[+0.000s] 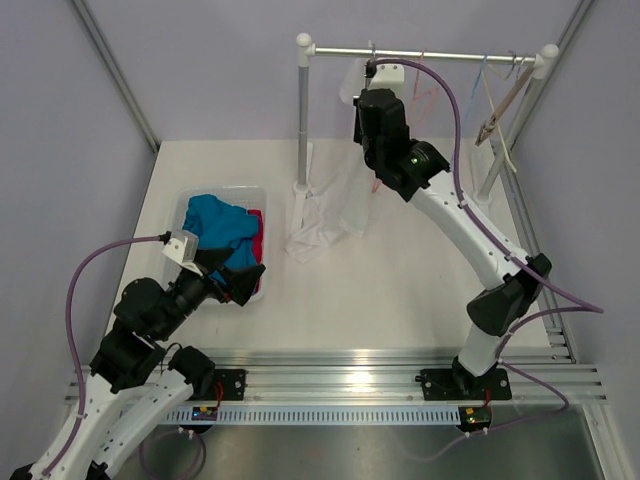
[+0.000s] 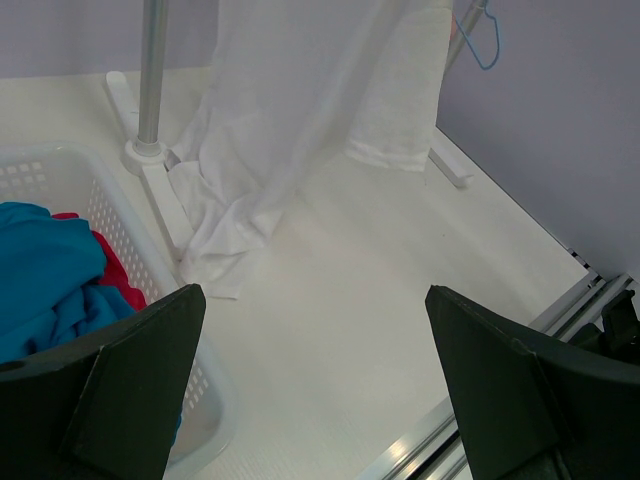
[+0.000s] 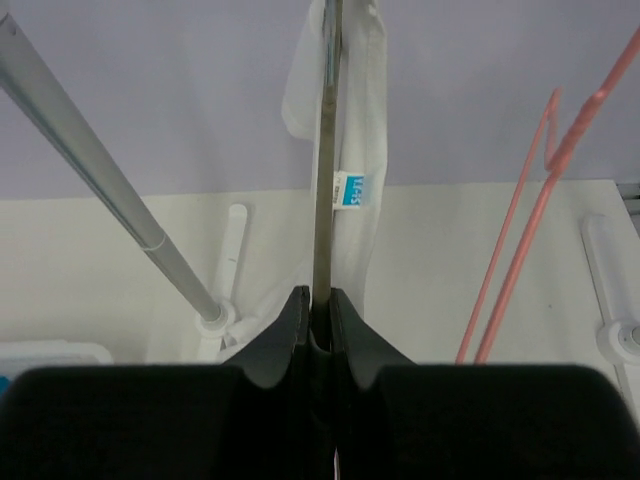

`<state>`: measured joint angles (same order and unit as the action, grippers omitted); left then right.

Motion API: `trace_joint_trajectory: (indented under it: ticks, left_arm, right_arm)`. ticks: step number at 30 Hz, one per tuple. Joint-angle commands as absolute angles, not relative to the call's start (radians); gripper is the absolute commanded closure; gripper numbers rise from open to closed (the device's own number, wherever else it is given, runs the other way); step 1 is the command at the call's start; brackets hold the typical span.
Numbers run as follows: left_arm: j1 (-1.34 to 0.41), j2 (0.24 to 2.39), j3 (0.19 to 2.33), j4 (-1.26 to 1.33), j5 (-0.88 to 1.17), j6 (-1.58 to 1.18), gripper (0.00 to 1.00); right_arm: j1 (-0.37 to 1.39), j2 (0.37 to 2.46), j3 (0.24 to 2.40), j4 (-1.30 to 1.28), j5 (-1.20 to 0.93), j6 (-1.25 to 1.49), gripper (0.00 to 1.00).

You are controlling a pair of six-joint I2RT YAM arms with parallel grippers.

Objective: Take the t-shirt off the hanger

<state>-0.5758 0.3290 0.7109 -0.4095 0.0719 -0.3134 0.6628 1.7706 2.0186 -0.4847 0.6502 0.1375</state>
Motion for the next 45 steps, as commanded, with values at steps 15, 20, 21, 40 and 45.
trace_joint_trajectory:
  ticks: [15,20,21,40,45]
  left_arm:
    - [-0.574,0.334,0.719,-0.367,0.084,-0.322,0.01]
    - [-0.572,0.342,0.722,-0.334,0.130,-0.376,0.01]
    - [-0.572,0.345,0.727,-0.330,0.141,-0.382,0.01]
    - [-0.623,0.730,0.891,0.032,0.302,-0.804,0.21]
    - [-0.693,0.860,0.968,0.063,0.217,-0.775,0.23]
  right_arm:
    - [0.660,1.453,1.536,0.198,0.545,0.041,1.00]
    - [0.663,1.382,1.392,0.178,0.514,0.113,1.00]
    - [0.663,1.370,1.372,0.178,0.511,0.121,1.00]
    - [1.136,0.963,0.899,0.087,0.721,0.316,1.00]
    - [1.299,0.995,0.884,0.123,0.825,0.292,1.00]
